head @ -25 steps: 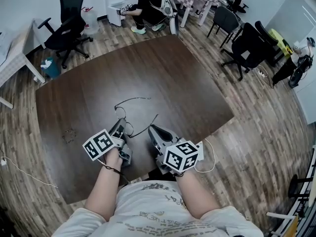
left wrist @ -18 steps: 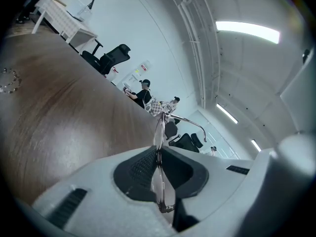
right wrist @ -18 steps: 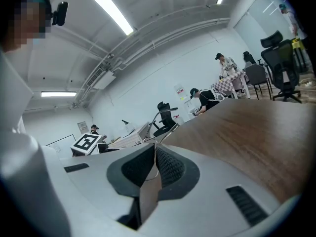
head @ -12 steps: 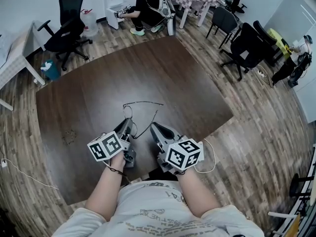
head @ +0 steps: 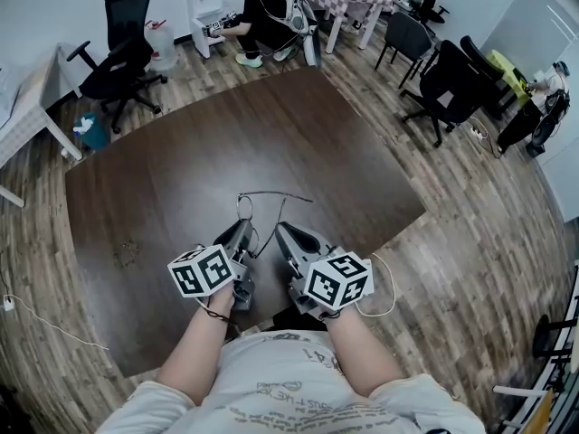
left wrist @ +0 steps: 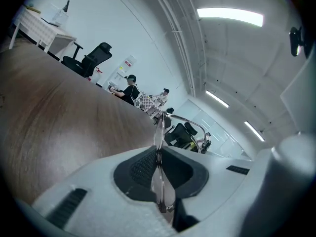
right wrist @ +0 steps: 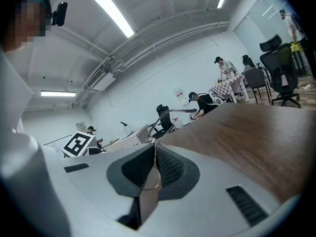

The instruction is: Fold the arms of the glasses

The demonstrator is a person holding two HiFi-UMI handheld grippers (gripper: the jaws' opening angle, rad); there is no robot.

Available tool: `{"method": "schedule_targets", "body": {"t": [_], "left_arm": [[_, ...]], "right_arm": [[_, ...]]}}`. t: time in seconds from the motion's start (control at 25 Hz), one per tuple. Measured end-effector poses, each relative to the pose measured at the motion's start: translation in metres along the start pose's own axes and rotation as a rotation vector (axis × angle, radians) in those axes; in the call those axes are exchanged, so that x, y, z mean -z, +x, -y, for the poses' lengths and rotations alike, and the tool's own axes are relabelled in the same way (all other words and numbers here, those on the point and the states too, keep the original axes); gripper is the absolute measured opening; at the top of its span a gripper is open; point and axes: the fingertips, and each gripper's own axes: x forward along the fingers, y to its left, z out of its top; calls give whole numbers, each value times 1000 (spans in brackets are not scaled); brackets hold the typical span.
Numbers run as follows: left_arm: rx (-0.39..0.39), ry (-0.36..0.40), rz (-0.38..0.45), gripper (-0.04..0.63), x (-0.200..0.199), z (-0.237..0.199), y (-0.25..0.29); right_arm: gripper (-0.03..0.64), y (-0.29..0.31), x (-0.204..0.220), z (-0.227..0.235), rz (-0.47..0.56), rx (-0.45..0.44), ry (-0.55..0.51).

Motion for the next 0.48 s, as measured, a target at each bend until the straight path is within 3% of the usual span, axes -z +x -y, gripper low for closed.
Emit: {"method": "schedule_targets", "body": {"t": [0.48], "left_arm": [[35, 92, -57, 41, 12, 19, 4]], "right_arm": [[25, 4, 2, -4, -8, -13, 8]]}}
